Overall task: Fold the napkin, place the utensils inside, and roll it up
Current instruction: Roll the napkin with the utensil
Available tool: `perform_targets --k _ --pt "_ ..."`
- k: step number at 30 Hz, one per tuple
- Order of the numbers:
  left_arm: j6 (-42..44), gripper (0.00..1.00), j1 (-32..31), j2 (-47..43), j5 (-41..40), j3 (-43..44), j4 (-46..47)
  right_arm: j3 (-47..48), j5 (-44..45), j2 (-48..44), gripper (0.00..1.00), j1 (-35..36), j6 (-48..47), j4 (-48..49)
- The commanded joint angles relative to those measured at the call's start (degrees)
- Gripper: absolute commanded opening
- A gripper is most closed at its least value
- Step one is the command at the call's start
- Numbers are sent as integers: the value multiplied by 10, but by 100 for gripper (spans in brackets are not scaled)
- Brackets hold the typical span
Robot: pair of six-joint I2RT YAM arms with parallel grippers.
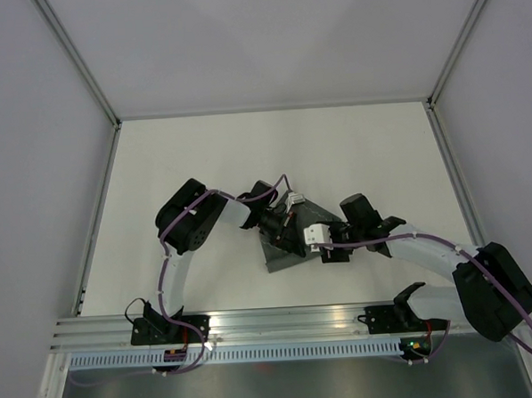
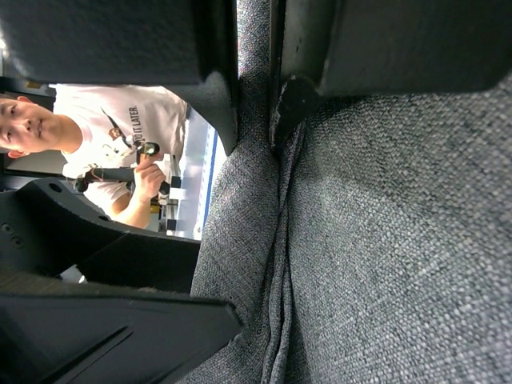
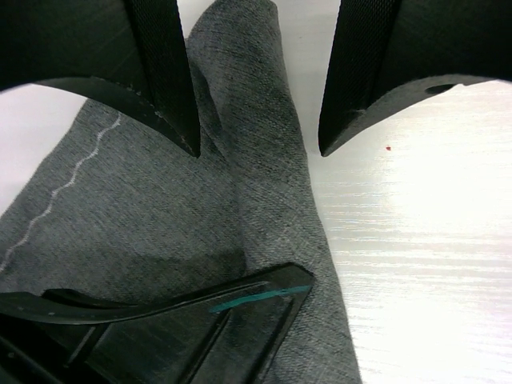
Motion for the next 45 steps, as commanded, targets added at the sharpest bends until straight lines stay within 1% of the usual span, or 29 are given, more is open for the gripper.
perform_targets --k 1,4,6,9,10,13,15,16,19,20,21,22,23,24,25,27,28,31,33,34,36,37,38,39,40,41,42,44,45 --pt "18 2 1 52 -128 -22 -89 20 -7 25 66 7 -21 -13" --pt "18 2 4 54 -132 -17 -90 22 -10 46 65 7 -26 -18" --pt "14 2 6 56 -135 -12 -108 20 -14 52 64 7 -22 -19" --pt "7 3 7 56 -138 -11 -115 28 -10 70 57 8 -15 -21" --pt "4 3 8 54 -140 -12 -115 32 -8 81 43 6 -13 -27" --pt "-13 4 8 44 -140 -19 -106 50 -17 103 22 2 -7 -48" --pt "-33 10 10 30 -136 -33 -74 72 -29 115 19 -5 -13 -65" --pt "-40 12 10 25 -135 -39 -61 80 -41 130 15 -14 -15 -85" --pt "-70 23 12 -14 -143 -66 2 125 -72 171 12 -40 -40 -146" --pt "-87 29 13 -25 -149 -81 19 139 -80 182 12 -48 -49 -165" --pt "-98 32 13 -37 -150 -91 49 165 -86 195 11 -54 -57 -202" --pt "-107 33 14 -65 -156 -99 90 181 -94 222 11 -67 -78 -223" --pt "-116 36 14 -79 -169 -112 112 196 -106 238 11 -74 -90 -246" --pt "-122 36 15 -95 -176 -117 130 228 -112 270 11 -85 -101 -290" --pt "-129 37 15 -117 -182 -121 159 243 -118 286 11 -90 -124 -312" --pt "-126 38 16 -140 -206 -129 172 283 -133 333 10 -107 -139 -362" --pt "-123 39 15 -166 -225 -141 194 295 -136 347 10 -112 -159 -379" --pt "-116 40 15 -205 -255 -167 239 339 -152 399 9 -130 -180 -431" --pt "-108 40 15 -250 -299 -195 268 363 -151 429 9 -138 -185 -449" --pt "-88 41 14 -263 -329 -204 271 369 -150 437 9 -139 -185 -453" --pt "-59 41 12 -301 -356 -222 264 390 -148 457 9 -139 -185 -468" --pt "-15 42 8 -313 -390 -225 251 397 -148 464 9 -140 -184 -474" --pt "10 42 3 -338 -411 -230 239 403 -148 469 9 -140 -186 -479" --pt "34 43 -13 -349 -435 -232 214 415 -147 480 9 -140 -184 -487" --pt "80 43 -22 -360 -452 -235 207 418 -146 483 9 -139 -181 -488" --pt "101 44 -33 -369 -496 -237 199 426 -146 487 9 -140 -176 -488" --pt "121 44 -57 -379 -521 -234 174 431 -144 496 9 -140 -174 -493" --pt "177 46 -82 -378 -576 -219 151 439 -144 506 9 -140 -174 -501" --pt "197 46 -118 -366 -609 -210 122 448 -145 519 9 -140 -173 -509"
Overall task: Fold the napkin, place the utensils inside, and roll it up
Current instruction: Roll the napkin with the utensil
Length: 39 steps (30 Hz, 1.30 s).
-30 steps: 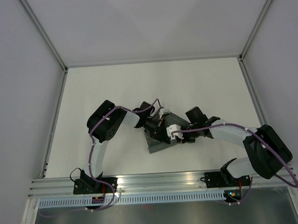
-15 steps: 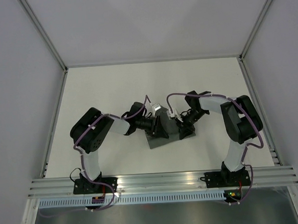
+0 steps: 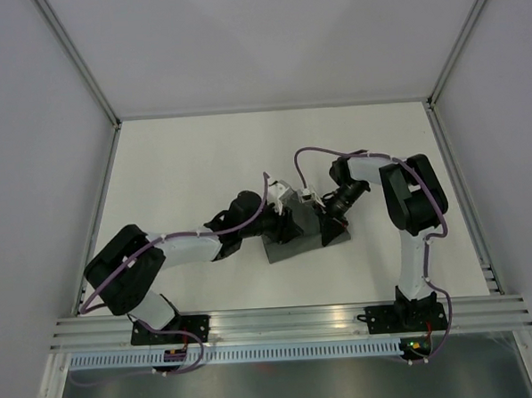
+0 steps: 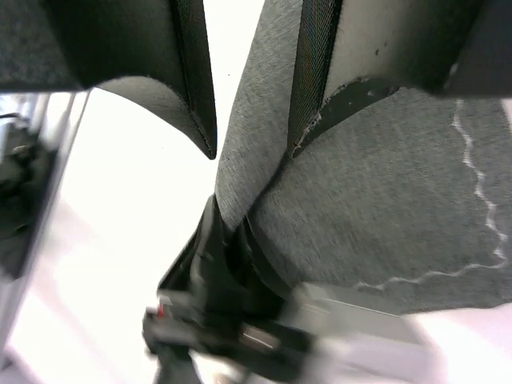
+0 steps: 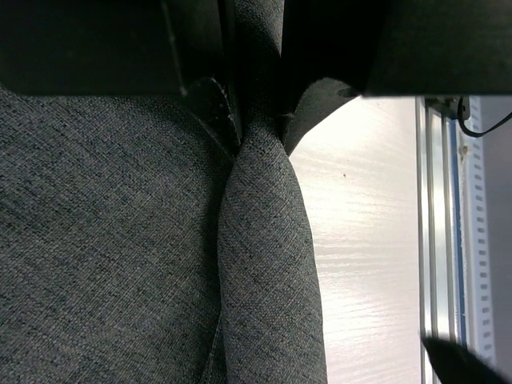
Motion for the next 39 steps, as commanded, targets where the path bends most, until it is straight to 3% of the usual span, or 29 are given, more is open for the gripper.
perform_targets --k 1,13,25,27,31,33,36,37,39 --pt "158 46 -69 8 -149 23 -66 12 49 52 9 -5 -35 1" --pt "260 50 -178 65 -324 28 -71 46 56 90 9 -5 -5 -4" --pt "268 50 -192 105 -303 30 -81 64 61 111 9 -5 18 -7" --pt "259 47 -191 114 -297 34 -89 66 60 111 9 -5 22 -5" --pt "242 19 -189 118 -281 38 -87 64 54 108 13 -5 29 -5" --pt "223 10 -181 122 -253 41 -94 62 50 104 20 -5 31 -2" --pt "195 3 -171 129 -230 37 -97 58 41 91 30 -4 36 -2" --pt "189 2 -161 133 -184 35 -92 53 39 82 38 -5 36 0" --pt "157 2 -150 138 -126 30 -87 48 32 71 44 -5 41 3"
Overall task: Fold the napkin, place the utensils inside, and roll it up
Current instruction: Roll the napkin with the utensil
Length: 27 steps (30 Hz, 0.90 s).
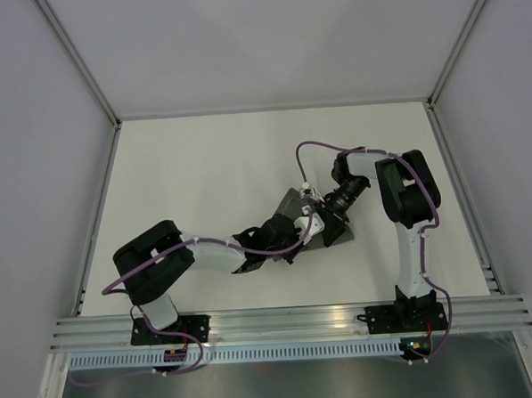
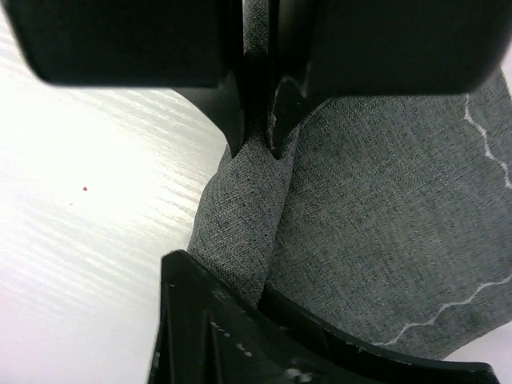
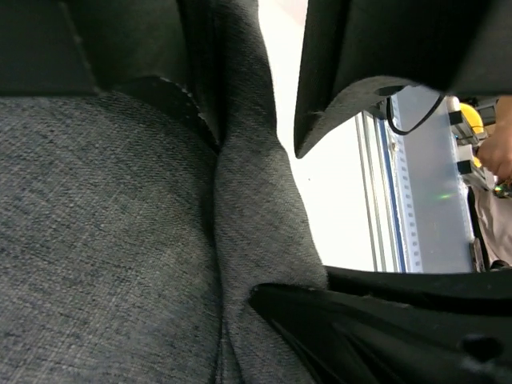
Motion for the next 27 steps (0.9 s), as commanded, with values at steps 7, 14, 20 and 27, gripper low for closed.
perform_targets --k 7,14,20,27 --pt "-144 2 65 71 222 -47 35 -40 -1 -100 55 2 -4 110" --pt "-223 2 85 123 292 -62 77 -70 8 -212 62 -21 81 234" --pt "-285 2 124 174 377 -64 84 -94 16 -264 64 -38 0 237" --pt "-318 2 156 191 435 -54 39 -239 21 -388 66 -40 -79 275"
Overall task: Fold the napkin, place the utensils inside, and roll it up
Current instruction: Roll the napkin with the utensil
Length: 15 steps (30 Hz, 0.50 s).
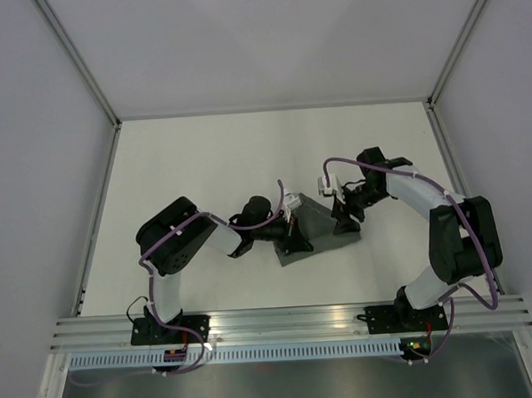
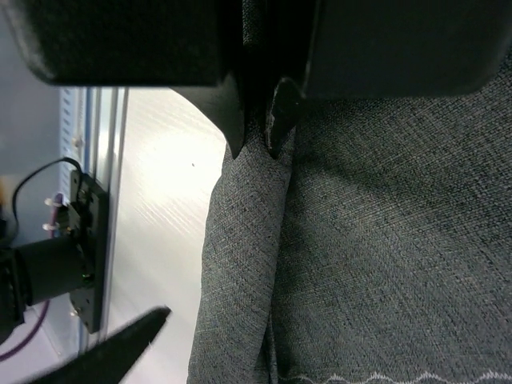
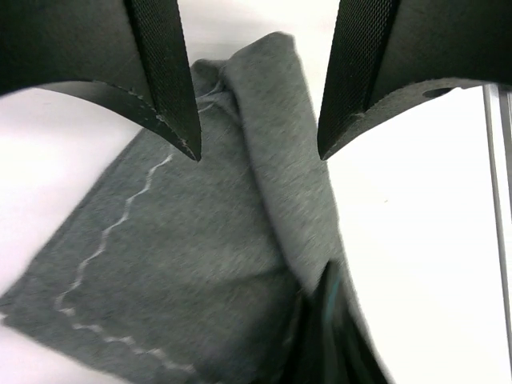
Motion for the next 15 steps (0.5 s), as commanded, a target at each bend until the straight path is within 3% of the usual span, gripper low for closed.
perform_targets --k 1,9,15 --pt "-26 2 10 55 47 -39 -196 -73 -9 -82 66 1 -62 62" --pt "-24 2 23 72 75 3 -293 -203 33 -186 70 49 -36 157" --pt "-31 2 25 97 89 30 -322 -282 107 -252 72 137 40 281"
